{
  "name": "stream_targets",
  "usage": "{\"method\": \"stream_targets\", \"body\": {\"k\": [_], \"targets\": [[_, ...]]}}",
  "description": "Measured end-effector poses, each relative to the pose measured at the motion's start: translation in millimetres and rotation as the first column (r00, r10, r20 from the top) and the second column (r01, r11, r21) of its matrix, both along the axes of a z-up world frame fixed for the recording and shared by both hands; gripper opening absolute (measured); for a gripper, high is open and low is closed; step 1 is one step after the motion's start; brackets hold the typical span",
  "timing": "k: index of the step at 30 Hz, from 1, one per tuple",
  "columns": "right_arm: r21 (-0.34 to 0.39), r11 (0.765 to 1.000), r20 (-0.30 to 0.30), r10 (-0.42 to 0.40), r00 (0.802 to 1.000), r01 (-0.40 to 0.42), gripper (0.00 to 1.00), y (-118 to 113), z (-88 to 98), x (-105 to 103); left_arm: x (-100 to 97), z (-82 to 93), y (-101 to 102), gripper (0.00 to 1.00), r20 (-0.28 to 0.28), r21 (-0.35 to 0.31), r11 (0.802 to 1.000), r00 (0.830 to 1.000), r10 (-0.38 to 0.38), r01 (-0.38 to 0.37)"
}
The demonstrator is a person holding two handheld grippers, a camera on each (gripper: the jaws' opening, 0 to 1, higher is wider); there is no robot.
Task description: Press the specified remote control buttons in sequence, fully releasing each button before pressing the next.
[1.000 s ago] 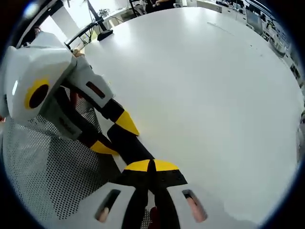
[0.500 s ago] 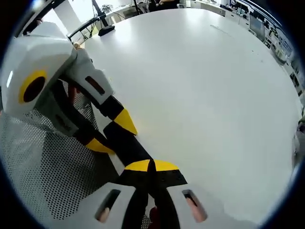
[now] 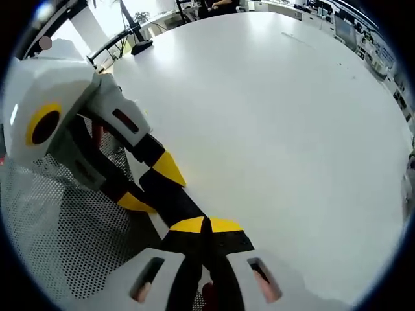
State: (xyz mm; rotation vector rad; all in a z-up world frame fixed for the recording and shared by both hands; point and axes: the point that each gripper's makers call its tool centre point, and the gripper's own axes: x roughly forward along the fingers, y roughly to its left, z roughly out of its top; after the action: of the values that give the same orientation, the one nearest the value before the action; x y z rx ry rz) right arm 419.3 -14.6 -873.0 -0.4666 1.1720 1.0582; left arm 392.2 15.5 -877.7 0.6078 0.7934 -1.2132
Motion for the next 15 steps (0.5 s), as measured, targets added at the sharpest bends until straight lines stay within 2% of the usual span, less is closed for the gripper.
{"method": "stream_targets", "body": {"k": [9, 15], "targets": [[0.017, 1.000, -0.020, -0.026, 0.999, 0.026, 0.00, -0.1, 0.8, -0.3, -0.5, 0.8, -0.6, 0.24, 0.002, -0.003, 1.000, 1.000, 0.004, -0.004], [0.006, 1.000, -0.007, -0.005, 1.000, 0.005, 0.00, 0.2, 0.7, -1.0, -1.0, 1.6, -1.1, 0.24, 0.003, -0.001, 1.000, 1.000, 0.002, -0.002]]}}
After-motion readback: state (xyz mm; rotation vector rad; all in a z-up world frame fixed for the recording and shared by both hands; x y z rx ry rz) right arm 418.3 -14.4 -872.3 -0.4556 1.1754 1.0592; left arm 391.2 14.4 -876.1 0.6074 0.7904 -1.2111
